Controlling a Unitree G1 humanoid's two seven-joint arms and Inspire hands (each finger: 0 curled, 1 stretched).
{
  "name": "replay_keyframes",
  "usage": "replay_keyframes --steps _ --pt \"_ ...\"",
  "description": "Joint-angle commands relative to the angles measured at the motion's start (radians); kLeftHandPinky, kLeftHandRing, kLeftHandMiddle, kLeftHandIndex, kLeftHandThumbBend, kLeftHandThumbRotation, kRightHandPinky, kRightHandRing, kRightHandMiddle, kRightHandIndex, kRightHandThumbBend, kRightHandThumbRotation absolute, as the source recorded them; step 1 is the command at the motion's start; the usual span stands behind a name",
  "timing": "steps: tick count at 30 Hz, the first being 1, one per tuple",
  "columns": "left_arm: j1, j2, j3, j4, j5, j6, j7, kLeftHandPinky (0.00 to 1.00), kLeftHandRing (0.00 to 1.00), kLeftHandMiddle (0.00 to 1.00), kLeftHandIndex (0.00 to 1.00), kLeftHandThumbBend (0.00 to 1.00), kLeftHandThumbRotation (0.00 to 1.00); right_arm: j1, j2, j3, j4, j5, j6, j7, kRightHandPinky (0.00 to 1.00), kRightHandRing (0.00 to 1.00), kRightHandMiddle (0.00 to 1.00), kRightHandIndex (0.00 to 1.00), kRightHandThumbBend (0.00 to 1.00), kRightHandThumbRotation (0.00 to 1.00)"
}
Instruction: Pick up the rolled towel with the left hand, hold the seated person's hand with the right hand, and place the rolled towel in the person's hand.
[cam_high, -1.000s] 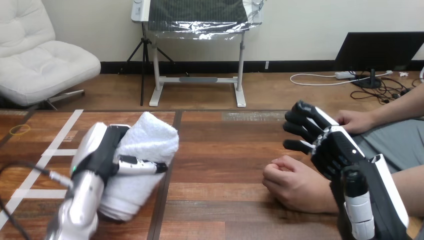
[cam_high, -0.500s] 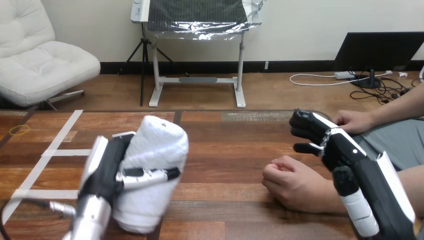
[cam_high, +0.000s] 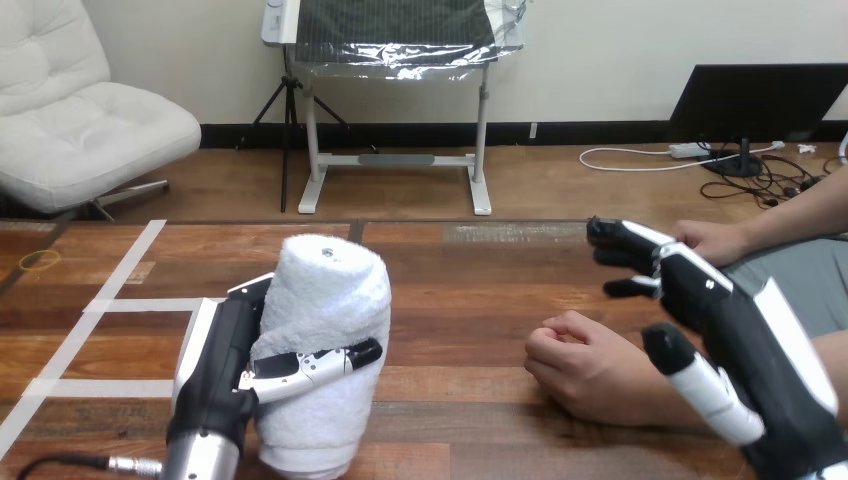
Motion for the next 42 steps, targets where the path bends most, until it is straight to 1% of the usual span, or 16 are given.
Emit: replay_keyframes --steps 1,6,9,12,15,18,22,27,28,30,35,37,41,42 --pt "-0.093 -0.069 0.111 -0.291 -0.087 -0.225 0.072 0.22 0.28 0.36 0.39 0.43 0.0 -0.21 -0.091 -0.093 0.059 -0.026 0.005 -0.029 0.74 0.84 0.86 0.84 0.83 0.93" --pt "-0.091 -0.08 0.113 -0.295 -0.099 -0.248 0.068 0.21 0.27 0.35 0.38 0.42 0.0 -0.232 -0.121 -0.104 0.087 -0.026 0.008 -0.023 0.75 0.85 0.86 0.85 0.85 0.91" --pt "-0.093 -0.089 0.115 -0.292 -0.119 -0.27 0.062 0.2 0.26 0.34 0.38 0.42 0.0 -0.249 -0.141 -0.111 0.111 -0.03 0.0 -0.019 0.75 0.85 0.86 0.86 0.86 0.9" --pt "-0.091 -0.093 0.117 -0.297 -0.12 -0.275 0.061 0.19 0.26 0.34 0.37 0.42 0.0 -0.257 -0.161 -0.119 0.114 -0.045 0.019 -0.018 0.76 0.84 0.86 0.86 0.89 0.89" --pt "-0.092 -0.094 0.121 -0.298 -0.122 -0.281 0.057 0.19 0.26 0.33 0.37 0.42 0.0 -0.264 -0.182 -0.125 0.116 -0.049 0.043 -0.012 0.75 0.84 0.87 0.87 0.9 0.88" --pt "-0.092 -0.098 0.122 -0.3 -0.137 -0.289 0.049 0.19 0.25 0.33 0.37 0.41 0.0 -0.269 -0.199 -0.128 0.115 -0.048 0.073 -0.003 0.75 0.84 0.87 0.87 0.92 0.85" --pt "-0.094 -0.103 0.124 -0.302 -0.155 -0.292 0.041 0.19 0.25 0.33 0.37 0.4 0.0 -0.277 -0.23 -0.132 0.111 -0.064 0.107 0.008 0.73 0.84 0.87 0.88 0.96 0.81" --pt "-0.098 -0.108 0.129 -0.301 -0.171 -0.296 0.03 0.18 0.25 0.32 0.37 0.39 0.0 -0.292 -0.263 -0.131 0.126 -0.067 0.122 0.028 0.72 0.84 0.88 0.89 0.99 0.76" --pt "-0.099 -0.109 0.13 -0.3 -0.173 -0.298 0.028 0.18 0.25 0.32 0.37 0.39 0.0 -0.295 -0.274 -0.132 0.128 -0.076 0.129 0.033 0.72 0.84 0.88 0.89 0.99 0.73" --pt "-0.101 -0.111 0.132 -0.3 -0.174 -0.3 0.025 0.18 0.25 0.32 0.37 0.39 0.0 -0.297 -0.287 -0.132 0.13 -0.086 0.137 0.037 0.71 0.84 0.88 0.89 1.0 0.72" --pt "-0.101 -0.114 0.136 -0.302 -0.177 -0.304 0.016 0.18 0.25 0.32 0.36 0.39 0.0 -0.307 -0.317 -0.131 0.134 -0.09 0.187 0.061 0.71 0.85 0.89 0.89 1.0 0.67" --pt "-0.1 -0.116 0.138 -0.304 -0.178 -0.303 0.014 0.18 0.24 0.32 0.36 0.39 0.0 -0.311 -0.328 -0.13 0.141 -0.094 0.195 0.066 0.71 0.85 0.89 0.89 1.0 0.63" --pt "-0.103 -0.118 0.142 -0.303 -0.181 -0.303 0.008 0.18 0.24 0.32 0.36 0.39 0.0 -0.319 -0.35 -0.127 0.156 -0.097 0.211 0.083 0.71 0.85 0.89 0.89 1.0 0.58" --pt "-0.105 -0.118 0.143 -0.3 -0.186 -0.303 0.004 0.18 0.24 0.32 0.36 0.39 0.0 -0.323 -0.357 -0.125 0.165 -0.097 0.209 0.089 0.71 0.85 0.89 0.89 1.0 0.58"
